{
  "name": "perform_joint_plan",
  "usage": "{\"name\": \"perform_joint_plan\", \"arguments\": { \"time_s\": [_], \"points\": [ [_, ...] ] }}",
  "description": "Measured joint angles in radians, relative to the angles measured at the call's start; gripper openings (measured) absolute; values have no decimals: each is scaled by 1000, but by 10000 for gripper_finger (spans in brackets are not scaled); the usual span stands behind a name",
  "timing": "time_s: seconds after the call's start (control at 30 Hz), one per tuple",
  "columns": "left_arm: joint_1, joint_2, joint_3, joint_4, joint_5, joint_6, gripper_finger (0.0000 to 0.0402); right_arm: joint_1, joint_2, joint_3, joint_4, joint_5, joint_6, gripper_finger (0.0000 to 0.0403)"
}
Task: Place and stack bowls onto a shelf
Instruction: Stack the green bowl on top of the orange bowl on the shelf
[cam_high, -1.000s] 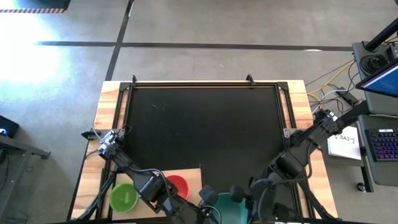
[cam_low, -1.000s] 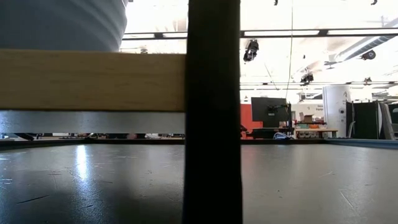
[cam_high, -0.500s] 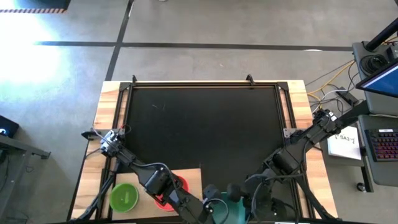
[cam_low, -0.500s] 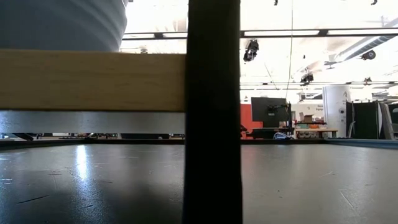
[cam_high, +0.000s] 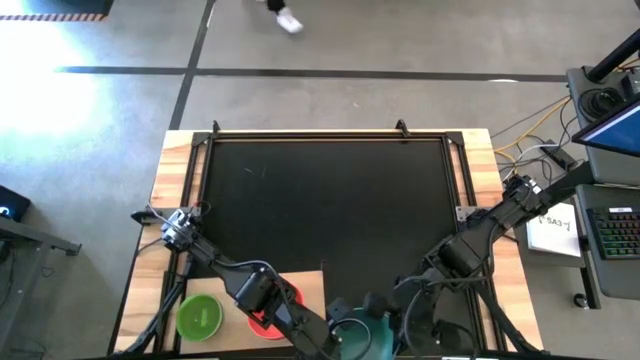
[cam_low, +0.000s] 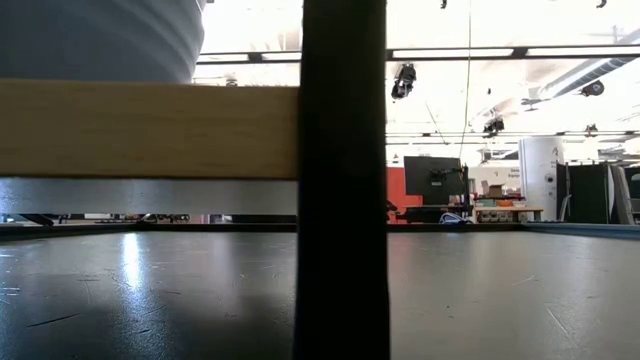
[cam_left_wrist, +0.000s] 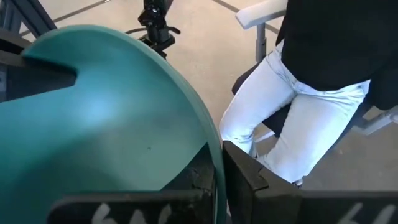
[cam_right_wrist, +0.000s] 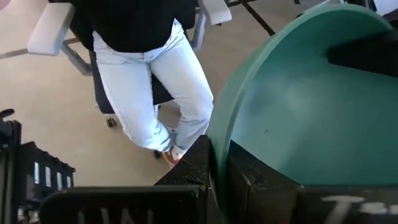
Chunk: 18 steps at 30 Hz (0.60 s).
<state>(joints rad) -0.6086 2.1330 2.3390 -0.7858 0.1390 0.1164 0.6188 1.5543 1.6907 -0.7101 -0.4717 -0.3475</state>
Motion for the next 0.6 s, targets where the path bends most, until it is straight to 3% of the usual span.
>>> {"name": "perform_joint_plan", "arguments": {
  "time_s": [0.4, 0.6],
  "points": [
    [2, -2, 2, -17, -10, -12, 0, -3, 0, 39, -92, 45, -59, 14],
    [4, -2, 2, -15, 5, 1, 0, -5, 1, 39, -58, 45, 43, 15]
  ]
}}
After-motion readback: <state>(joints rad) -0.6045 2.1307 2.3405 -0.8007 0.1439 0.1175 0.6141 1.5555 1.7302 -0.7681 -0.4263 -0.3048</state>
